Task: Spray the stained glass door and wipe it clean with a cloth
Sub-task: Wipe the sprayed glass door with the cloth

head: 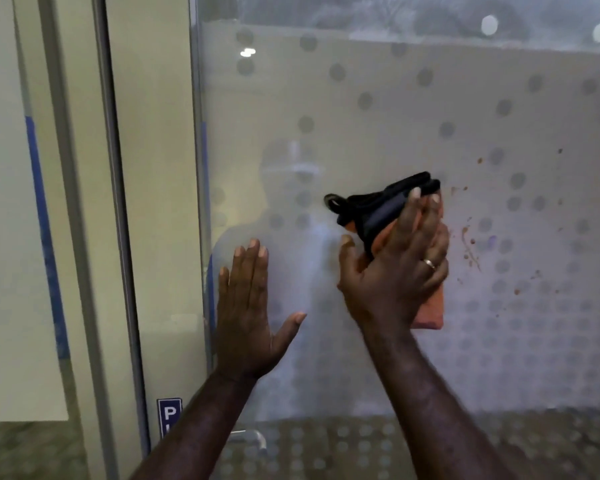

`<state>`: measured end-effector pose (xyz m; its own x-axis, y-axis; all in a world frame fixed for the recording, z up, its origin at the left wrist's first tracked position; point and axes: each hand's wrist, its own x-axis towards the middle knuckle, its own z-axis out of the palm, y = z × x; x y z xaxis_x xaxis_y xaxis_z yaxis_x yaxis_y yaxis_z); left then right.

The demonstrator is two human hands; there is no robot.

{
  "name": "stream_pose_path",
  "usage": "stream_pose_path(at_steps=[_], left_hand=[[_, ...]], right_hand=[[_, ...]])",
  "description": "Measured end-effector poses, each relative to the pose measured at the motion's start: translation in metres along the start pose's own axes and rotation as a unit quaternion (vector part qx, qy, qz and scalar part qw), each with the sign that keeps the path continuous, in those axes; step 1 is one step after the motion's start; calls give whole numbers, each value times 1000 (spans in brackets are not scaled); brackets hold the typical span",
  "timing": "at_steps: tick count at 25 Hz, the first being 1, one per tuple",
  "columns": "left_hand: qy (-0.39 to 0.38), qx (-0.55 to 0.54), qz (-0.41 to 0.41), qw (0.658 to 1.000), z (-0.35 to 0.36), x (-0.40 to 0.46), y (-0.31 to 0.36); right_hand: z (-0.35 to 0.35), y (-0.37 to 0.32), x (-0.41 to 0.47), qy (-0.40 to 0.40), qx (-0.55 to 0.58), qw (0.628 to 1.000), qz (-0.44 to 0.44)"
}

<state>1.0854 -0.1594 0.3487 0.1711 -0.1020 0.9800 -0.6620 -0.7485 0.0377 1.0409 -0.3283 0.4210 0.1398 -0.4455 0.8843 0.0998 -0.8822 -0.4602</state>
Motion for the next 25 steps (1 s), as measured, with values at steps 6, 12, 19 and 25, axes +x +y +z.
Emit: stream_pose_path(at_steps=[6, 12, 19, 25], left_hand=[[12, -7, -13, 1000, 5, 7, 4], [14, 16, 10, 1000, 15, 24, 16], [19, 49, 38, 998, 13, 43, 23], [14, 59, 38, 997, 18, 47, 29]], right_hand=[[-2, 11, -2, -46, 131, 978, -158], [-9, 24, 88, 131, 56, 955, -261], [-21, 103, 64, 164, 46, 985, 17], [-7, 85, 1, 86, 31, 994, -55]])
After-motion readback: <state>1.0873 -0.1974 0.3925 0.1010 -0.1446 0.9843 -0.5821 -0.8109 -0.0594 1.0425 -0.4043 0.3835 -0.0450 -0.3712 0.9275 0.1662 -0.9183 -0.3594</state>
